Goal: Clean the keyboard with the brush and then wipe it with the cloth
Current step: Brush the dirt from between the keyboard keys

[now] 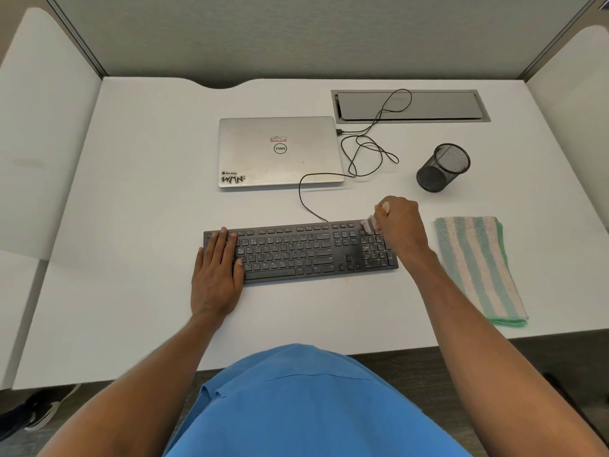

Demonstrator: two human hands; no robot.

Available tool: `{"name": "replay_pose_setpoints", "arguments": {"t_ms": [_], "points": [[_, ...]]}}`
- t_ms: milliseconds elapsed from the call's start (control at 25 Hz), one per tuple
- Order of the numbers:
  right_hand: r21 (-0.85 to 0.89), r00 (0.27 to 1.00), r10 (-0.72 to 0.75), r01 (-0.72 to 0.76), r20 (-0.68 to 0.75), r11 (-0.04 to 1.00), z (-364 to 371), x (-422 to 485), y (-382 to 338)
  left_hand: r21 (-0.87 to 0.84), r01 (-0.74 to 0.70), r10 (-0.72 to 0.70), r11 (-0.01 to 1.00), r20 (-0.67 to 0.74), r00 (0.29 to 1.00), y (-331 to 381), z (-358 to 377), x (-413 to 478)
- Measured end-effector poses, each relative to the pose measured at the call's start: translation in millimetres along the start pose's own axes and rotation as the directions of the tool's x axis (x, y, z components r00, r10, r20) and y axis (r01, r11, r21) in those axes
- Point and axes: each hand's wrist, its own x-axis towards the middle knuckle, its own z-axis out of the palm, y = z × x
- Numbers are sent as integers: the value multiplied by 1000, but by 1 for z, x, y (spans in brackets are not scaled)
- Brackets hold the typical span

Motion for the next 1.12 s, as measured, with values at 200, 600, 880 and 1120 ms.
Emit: {"name": "replay_pose_setpoints", "arguments": {"t_ms": [200,600,880,1120], "points": [[-67,998,-29,25,-62,997,-9,6,0,-1,3,-3,1000,3,1000,0,0,0],[-143,1000,-12,12,1,990,-13,8,-2,-5,7,-7,1000,0,1000,1,-2,-1],[-63,999,-21,19,-38,998,-10,6,-3,-3,3,-3,1000,-5,1000,2,-2,-1],[-130,999,-7,1,-40,992,-16,9,-5,-1,0,0,1000,-5,1000,1,-1,0]]}}
